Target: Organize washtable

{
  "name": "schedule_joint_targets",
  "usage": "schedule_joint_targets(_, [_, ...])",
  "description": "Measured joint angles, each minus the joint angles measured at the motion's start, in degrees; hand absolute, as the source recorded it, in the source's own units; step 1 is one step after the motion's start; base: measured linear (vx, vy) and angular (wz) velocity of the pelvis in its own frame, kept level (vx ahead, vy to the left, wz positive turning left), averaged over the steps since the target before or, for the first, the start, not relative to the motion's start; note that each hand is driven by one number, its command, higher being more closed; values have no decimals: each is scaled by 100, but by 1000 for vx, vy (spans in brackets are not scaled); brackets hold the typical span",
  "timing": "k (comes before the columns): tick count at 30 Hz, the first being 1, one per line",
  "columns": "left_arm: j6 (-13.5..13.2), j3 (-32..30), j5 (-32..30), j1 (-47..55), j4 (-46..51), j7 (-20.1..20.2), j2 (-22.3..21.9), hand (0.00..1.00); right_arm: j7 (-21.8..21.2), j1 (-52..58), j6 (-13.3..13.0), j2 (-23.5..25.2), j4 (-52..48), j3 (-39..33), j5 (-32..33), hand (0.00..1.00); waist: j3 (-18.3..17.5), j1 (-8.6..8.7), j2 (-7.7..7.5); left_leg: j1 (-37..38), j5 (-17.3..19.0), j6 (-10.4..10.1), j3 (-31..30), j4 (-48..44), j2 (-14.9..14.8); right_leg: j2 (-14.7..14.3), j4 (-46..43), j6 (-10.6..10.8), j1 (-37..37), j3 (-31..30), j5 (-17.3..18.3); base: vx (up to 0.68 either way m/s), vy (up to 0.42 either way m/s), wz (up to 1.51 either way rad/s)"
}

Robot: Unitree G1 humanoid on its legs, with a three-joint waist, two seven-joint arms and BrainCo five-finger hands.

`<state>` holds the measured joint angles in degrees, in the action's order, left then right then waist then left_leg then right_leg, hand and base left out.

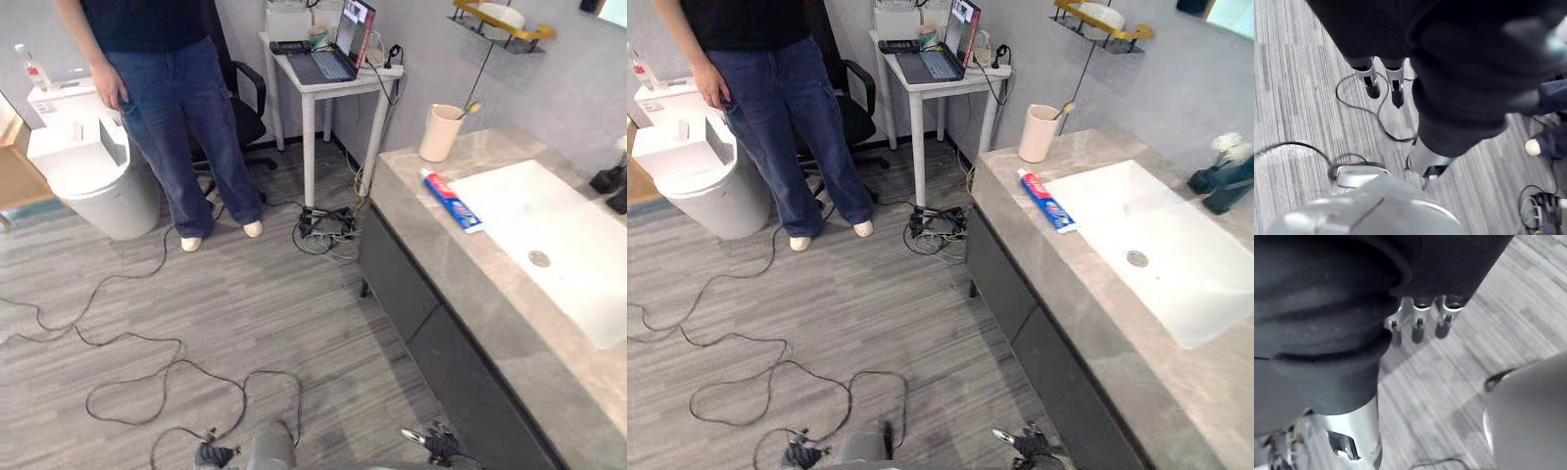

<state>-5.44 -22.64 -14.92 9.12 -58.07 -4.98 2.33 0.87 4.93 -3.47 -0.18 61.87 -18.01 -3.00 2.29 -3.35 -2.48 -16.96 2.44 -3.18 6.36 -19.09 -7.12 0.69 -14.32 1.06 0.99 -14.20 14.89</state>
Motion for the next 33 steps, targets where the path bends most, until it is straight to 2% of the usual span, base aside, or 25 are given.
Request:
schedule_joint_targets(1, [-2,73,-50,-5,-64,2,88,0,6,23,-11,47,62,-54,14,0,-27,105,-85,33,-23,49,36,88,167,174,44,65,22,42,-50,235,258,34])
schedule_joint_targets(2, [0,77,-54,-10,-102,5,100,0,10,7,-11,50,110,-62,12,0,-27,104,-92,63,1,93,42,104,226,226,45,123,39,45,-86,217,280,20])
schedule_joint_targets(3, [6,69,-58,0,-240,12,111,0,-3,7,-14,49,188,-117,11,0,-28,94,-99,198,111,247,114,94,334,346,23,190,141,22,-135,150,214,0])
schedule_joint_targets(6, [18,57,-118,76,-316,93,120,0,-17,14,2,100,215,-461,10,0,-39,83,-63,421,407,429,304,71,477,469,-442,200,111,-10,-141,91,184,-16])
schedule_joint_targets(7, [23,55,-136,105,-306,116,128,0,-32,17,-2,110,191,-568,13,0,-34,83,-47,503,543,478,372,92,507,479,-917,201,-90,-19,-141,24,133,-40])
schedule_joint_targets(8, [29,56,-148,123,-301,125,135,0,-96,28,-7,135,119,-715,18,0,-17,88,-58,640,616,546,515,135,541,452,-1936,320,-515,-4,-236,11,135,-39])
schedule_joint_targets(9, [34,56,-151,119,-300,130,132,0,-113,41,-3,147,60,-753,17,0,11,87,-68,703,647,568,540,135,566,448,-2308,347,-683,0,-337,10,130,-32])
schedule_joint_targets(10, [65,73,-158,93,-285,144,131,0,-127,125,-7,210,-212,-828,25,0,121,111,-46,985,740,636,585,152,665,439,-3625,278,-1280,92,-1023,99,145,-11])
schedule_joint_targets(11, [80,66,-162,87,-226,166,132,0,-171,182,-14,229,-374,-868,31,0,146,130,-66,1195,831,674,563,158,701,460,-4465,275,-1709,210,-1232,131,134,-5])
schedule_joint_targets(13, [112,53,-167,77,-182,190,128,0,-223,231,-25,224,-490,-866,37,0,144,160,-70,1454,914,673,498,237,699,450,-4909,222,-2102,582,-832,155,87,19])
schedule_joint_targets(14, [118,-8,-181,84,-137,242,113,0,-226,221,-52,217,-505,-864,55,0,146,255,-74,1646,959,716,458,390,697,457,-4602,255,-2323,896,-550,184,50,28])
schedule_joint_targets(16, [131,-65,-185,82,-133,239,88,0,-220,229,-55,191,-491,-887,67,0,147,270,-68,1809,975,737,459,540,695,454,-4014,248,-2384,1135,-367,224,-8,13])
schedule_joint_targets(17, [132,-70,-219,74,-86,244,70,0,-221,247,-30,153,-465,-881,61,0,141,269,-60,1930,1065,703,476,624,674,441,-2937,277,-2359,1459,-295,206,-26,3])
schedule_joint_targets(19, [134,-108,-266,37,-84,245,53,0,-213,257,-5,134,-432,-865,62,0,139,267,-61,2067,1193,579,643,709,641,390,-1698,169,-2292,1689,-364,352,-79,-17])
schedule_joint_targets(20, [146,-117,-294,27,-82,244,37,0,-210,256,2,112,-423,-861,61,0,132,262,-46,2188,1328,439,783,716,605,321,-1234,-12,-2266,1817,-487,451,-121,-36])
schedule_joint_targets(21, [165,-116,-343,15,-82,240,37,0,-199,264,4,110,-423,-856,62,0,127,268,-43,2261,1372,373,826,716,590,302,-1063,-97,-2220,1896,-582,488,-143,-36])
schedule_joint_targets(22, [194,-118,-385,-59,-87,237,-7,0,-190,299,6,98,-419,-869,66,0,88,309,65,2422,1513,240,854,733,460,235,-1082,-296,-2111,2037,-939,547,-148,-23])
schedule_joint_targets(23, [186,-130,-387,-90,-97,239,-44,0,-178,332,15,25,-405,-877,61,0,-22,321,182,2558,1529,122,905,780,285,66,-1109,-375,-2045,2115,-845,594,-145,-18])
schedule_joint_targets(25, [107,-256,-379,-116,-78,270,-221,0,-149,342,43,-7,-360,-922,64,0,-155,349,290,2690,1370,-96,1166,573,50,-122,-1223,-523,-1914,2188,-652,553,-138,-25])
schedule_joint_targets(26, [82,-362,-376,-110,-87,301,-277,0,-147,362,51,-12,-374,-959,68,0,-178,377,330,2660,1289,-114,1194,338,-26,-191,-1197,-536,-1844,2188,-635,797,-217,-48])
schedule_joint_targets(27, [53,-876,-349,-64,-89,426,-394,0,-118,377,92,0,-413,-1061,76,0,-195,395,387,2358,978,71,1221,-960,-263,-323,-968,-630,-1406,2121,-545,554,-151,-40])
schedule_joint_targets(28, [54,-970,-332,-53,-86,462,-403,0,-123,381,100,5,-418,-1077,79,0,-196,391,386,2271,888,126,1221,-1244,-307,-342,-928,-646,-1343,2088,-527,626,-139,-71])
schedule_joint_targets(29, [58,-1213,-296,41,-94,580,-409,0,-180,397,109,25,-414,-1099,81,0,-191,319,378,1879,439,274,1173,-2395,-526,-380,-771,-718,-1075,1904,-459,268,-32,-64])
schedule_joint_targets(31, [84,-1524,-209,273,-132,639,-467,0,-236,392,104,13,-258,-1267,73,0,-154,157,334,1339,463,271,1195,-3760,-735,-407,-405,-698,-597,1465,-387,437,17,-98])
schedule_joint_targets(33, [134,-1733,-136,490,-271,631,-461,0,-237,316,111,-84,111,-1298,58,0,-142,39,269,910,487,295,1097,-4212,-662,-240,-62,-674,-216,1192,-376,368,140,-81])
